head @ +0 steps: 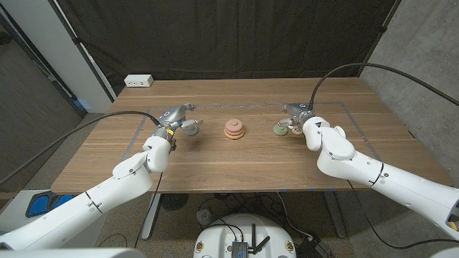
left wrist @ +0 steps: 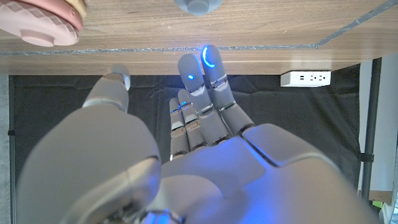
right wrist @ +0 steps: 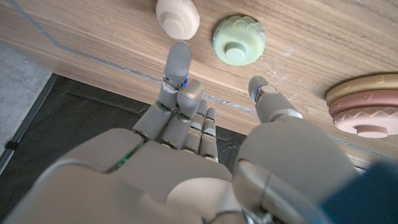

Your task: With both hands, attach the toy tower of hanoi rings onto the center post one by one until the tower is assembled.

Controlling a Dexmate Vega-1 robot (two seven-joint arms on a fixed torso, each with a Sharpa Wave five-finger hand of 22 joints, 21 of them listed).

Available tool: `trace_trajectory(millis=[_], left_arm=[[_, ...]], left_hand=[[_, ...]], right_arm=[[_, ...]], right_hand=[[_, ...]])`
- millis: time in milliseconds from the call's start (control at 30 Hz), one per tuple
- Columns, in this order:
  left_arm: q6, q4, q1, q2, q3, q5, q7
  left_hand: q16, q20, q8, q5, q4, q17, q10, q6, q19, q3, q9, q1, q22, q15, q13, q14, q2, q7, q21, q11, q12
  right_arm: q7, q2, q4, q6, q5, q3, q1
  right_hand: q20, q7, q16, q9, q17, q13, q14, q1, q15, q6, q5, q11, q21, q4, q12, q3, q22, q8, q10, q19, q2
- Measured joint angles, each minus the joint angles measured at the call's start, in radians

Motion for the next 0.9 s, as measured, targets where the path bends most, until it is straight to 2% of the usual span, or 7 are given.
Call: trace_trajectory(millis=[333,367,533,667,900], left_arm=[[0.01,-0.005,0.009,0.002,-0.001,0.003,0.005],[0.01,-0.005,0.011,0.002,-0.001,0.003,0.006],[0.01,-0.005,0.015,0.004,-0.003,0.001,0.007],[0.01,-0.005,0.018,0.005,-0.006,-0.004,0.008],[0.009,-0.004,0.025,0.008,-0.01,-0.01,0.011]], left_hand=[[-0.005,-0.005,0.0,0.0,-0.003,-0.001,0.005,0.009,0.005,0.005,0.003,0.0,0.001,-0.005,-0.003,0.005,0.0,-0.007,0.0,-0.005,0.0],[-0.005,-0.005,0.0,0.0,-0.006,-0.002,0.005,0.009,0.005,0.008,0.003,0.0,0.0,-0.005,-0.002,0.005,0.0,-0.007,0.0,-0.005,0.0],[-0.005,-0.005,0.0,0.0,-0.007,0.0,0.012,0.009,0.005,0.01,0.003,-0.001,-0.002,-0.005,0.0,0.005,0.001,-0.007,0.0,-0.002,0.0],[-0.005,-0.005,0.0,0.0,-0.007,0.0,0.016,0.01,0.005,0.01,0.003,-0.007,0.0,-0.005,-0.002,0.005,0.007,-0.007,0.0,-0.005,0.0],[-0.005,0.0,0.0,0.0,-0.003,0.0,0.02,0.02,0.011,0.014,0.003,-0.007,0.001,-0.005,-0.003,0.016,0.007,-0.006,0.004,0.0,0.0]], right_arm=[[0.05,0.016,0.026,-0.014,-0.016,-0.033,0.035],[0.062,0.018,0.029,-0.018,-0.021,-0.037,0.039],[0.091,0.029,0.047,-0.031,-0.032,-0.058,0.058],[0.11,0.037,0.057,-0.042,-0.04,-0.071,0.07],[0.149,0.051,0.076,-0.069,-0.059,-0.103,0.097]], right_hand=[[-0.001,0.0,0.0,0.0,0.0,-0.003,-0.011,0.0,0.004,0.0,-0.004,0.006,0.0,0.0,0.004,0.0,-0.005,0.0,-0.005,-0.006,0.0],[0.0,0.0,0.0,0.0,0.0,-0.004,-0.011,0.011,0.004,0.0,-0.004,0.005,0.0,0.0,0.004,0.0,-0.005,0.0,-0.005,-0.007,-0.011],[0.003,0.002,0.0,-0.005,0.0,-0.005,-0.018,0.011,0.003,-0.013,-0.008,0.006,0.0,0.0,0.004,0.0,-0.005,0.0,-0.005,-0.01,-0.013],[0.003,0.012,0.0,-0.005,0.0,-0.004,-0.023,0.003,0.005,-0.023,-0.008,0.007,0.0,-0.001,0.004,-0.007,-0.005,0.0,-0.014,-0.011,-0.021],[0.0,0.009,0.0,-0.005,-0.005,-0.01,-0.034,-0.007,0.009,-0.045,-0.023,0.006,0.007,-0.001,0.004,-0.016,-0.003,0.0,-0.017,-0.014,-0.03]])
